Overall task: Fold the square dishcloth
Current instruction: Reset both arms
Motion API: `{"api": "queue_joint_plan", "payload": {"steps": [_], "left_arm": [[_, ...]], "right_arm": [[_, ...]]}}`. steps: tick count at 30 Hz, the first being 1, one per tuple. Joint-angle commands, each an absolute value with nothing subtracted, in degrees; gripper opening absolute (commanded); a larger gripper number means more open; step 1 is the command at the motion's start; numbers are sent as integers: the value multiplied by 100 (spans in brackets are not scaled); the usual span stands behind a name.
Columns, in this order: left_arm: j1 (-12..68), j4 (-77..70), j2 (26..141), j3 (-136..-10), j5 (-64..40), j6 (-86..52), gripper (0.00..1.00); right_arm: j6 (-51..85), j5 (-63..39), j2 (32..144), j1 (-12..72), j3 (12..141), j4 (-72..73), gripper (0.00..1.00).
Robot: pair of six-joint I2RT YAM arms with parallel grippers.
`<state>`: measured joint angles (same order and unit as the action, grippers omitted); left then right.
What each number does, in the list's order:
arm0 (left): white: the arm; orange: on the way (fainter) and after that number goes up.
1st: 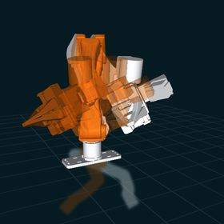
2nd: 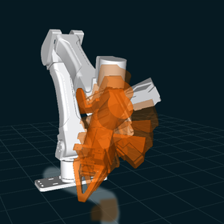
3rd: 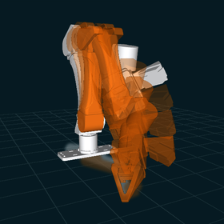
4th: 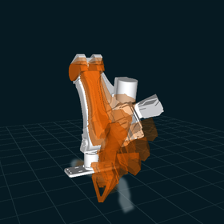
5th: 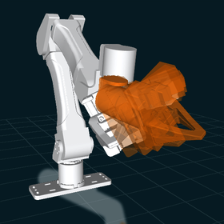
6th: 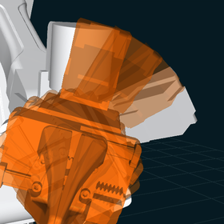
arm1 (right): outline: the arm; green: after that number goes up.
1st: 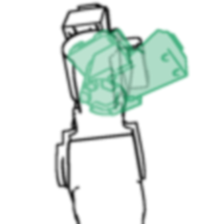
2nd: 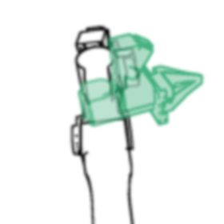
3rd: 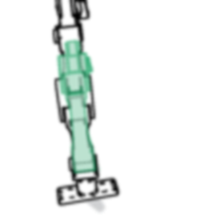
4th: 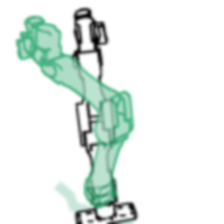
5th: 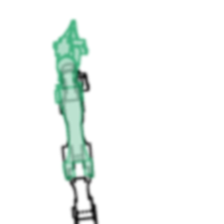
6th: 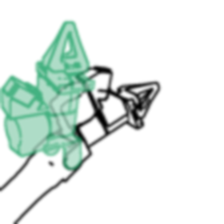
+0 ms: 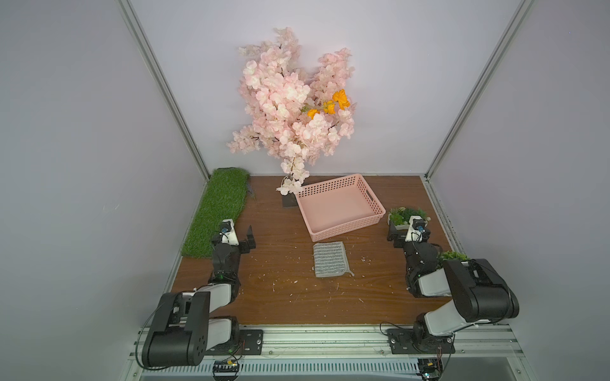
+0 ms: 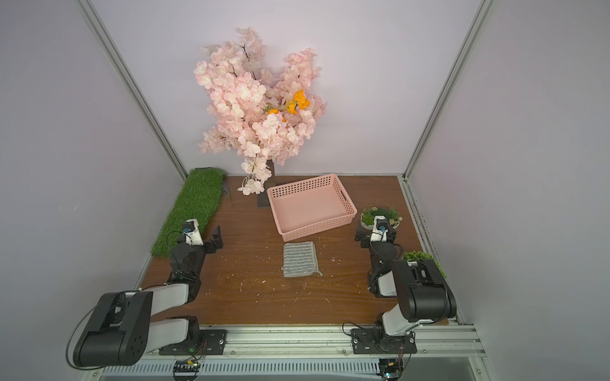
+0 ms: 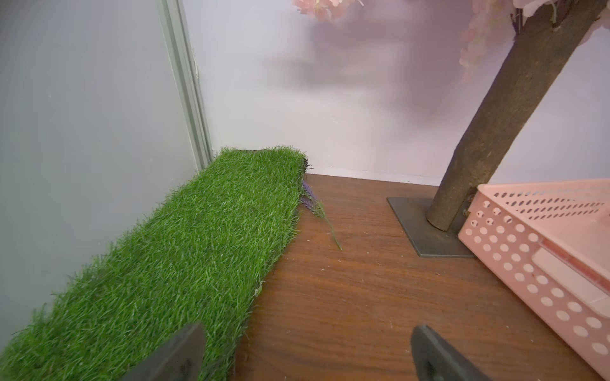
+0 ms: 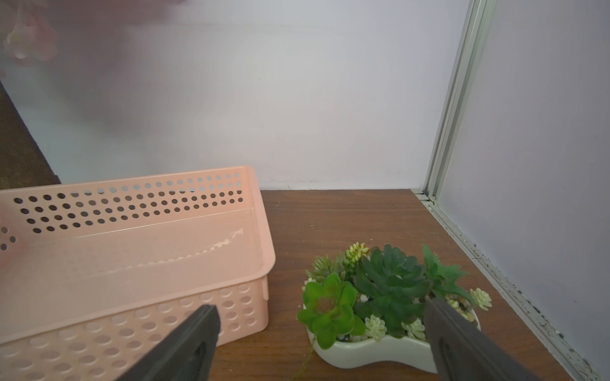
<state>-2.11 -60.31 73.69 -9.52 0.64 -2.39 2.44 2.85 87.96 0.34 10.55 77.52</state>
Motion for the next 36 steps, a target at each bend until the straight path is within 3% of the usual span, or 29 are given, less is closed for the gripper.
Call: {"api": "queue_joint_plan", "payload": {"steps": [1, 10, 16, 21, 36], "left_arm": [[-280, -6484, 7639, -1036, -262, -302, 99], [-36, -7034, 8634, -1259, -544, 131, 100], [-44, -7393, 8752, -1119, -551, 143, 99], [-49, -7374, 8831, -1204, 261, -186, 99], [-36, -7374, 8813, -1191, 265, -188, 100]], "right_arm": [[185, 191, 8789, 11, 1090, 7781, 99], [149, 145, 8798, 9, 1126, 7719, 99], [141, 140, 8798, 13, 1134, 7713, 99], [141, 132, 8798, 9, 1134, 7712, 99], [132, 127, 8807, 16, 1143, 7707, 99]]}}
